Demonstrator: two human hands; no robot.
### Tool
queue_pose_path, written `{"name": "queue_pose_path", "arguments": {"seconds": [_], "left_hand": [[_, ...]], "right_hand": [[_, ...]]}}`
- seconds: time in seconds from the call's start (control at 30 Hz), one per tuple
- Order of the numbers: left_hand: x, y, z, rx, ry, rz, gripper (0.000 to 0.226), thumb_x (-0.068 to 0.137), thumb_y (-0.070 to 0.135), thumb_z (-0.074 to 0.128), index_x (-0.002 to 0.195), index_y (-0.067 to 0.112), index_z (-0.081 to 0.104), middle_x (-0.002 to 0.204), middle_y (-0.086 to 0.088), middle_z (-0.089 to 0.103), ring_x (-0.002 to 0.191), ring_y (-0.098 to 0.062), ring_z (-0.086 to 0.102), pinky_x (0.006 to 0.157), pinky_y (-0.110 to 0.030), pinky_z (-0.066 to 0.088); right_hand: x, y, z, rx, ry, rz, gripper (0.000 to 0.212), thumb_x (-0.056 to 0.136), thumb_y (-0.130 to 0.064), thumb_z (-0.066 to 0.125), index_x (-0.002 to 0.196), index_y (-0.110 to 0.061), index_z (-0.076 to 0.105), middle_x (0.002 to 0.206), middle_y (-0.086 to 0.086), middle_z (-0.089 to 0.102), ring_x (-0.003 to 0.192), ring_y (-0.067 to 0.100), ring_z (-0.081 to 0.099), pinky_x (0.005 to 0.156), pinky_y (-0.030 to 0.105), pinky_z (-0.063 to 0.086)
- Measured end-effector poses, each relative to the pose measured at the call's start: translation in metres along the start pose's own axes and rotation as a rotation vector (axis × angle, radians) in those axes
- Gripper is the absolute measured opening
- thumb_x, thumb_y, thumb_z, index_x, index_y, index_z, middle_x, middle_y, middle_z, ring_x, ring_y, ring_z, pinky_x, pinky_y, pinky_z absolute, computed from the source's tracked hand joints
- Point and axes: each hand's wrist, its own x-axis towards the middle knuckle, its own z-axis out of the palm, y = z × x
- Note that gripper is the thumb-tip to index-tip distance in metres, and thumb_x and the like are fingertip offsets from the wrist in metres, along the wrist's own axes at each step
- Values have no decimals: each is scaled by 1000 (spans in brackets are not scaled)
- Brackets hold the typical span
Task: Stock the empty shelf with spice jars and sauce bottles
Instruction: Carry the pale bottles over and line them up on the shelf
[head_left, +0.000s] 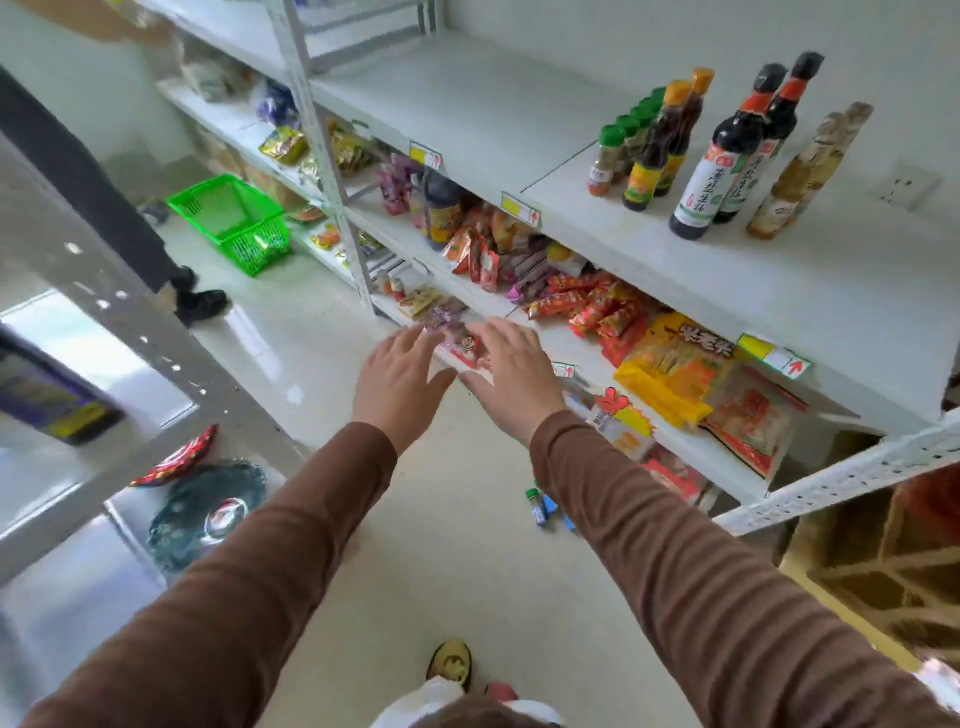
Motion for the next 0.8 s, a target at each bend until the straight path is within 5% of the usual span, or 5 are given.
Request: {"name": "queue_pose_path", "arguments": {"seconds": [0.17,0.37,0.8], "left_hand": [[-67,-49,-19,-22,43,-199,51,101,43,51,146,20,47,158,-8,40,147,-27,33,121,-38,25],[-148,-105,-51,-45,101,-412,51,100,39,54,146,19,46,152,-6,46,137,-29,44,114,-41,33],[-239,-283,-114,-194,328,-574,52,102,31,55,149,14,42,147,-9,50,136,-28,44,113,-42,35]], "right_hand": [[-16,-57,28,54,-60,-126,56,95,-32,61,147,-19,43,153,5,42,143,25,33,121,35,15],[-39,-138,56,187,-129,-265,52,97,-25,58,146,-16,45,150,4,45,140,25,36,118,34,24],[-43,-339,144,413,-216,-391,49,98,-14,56,146,-12,45,144,9,53,131,27,51,111,39,40]]}}
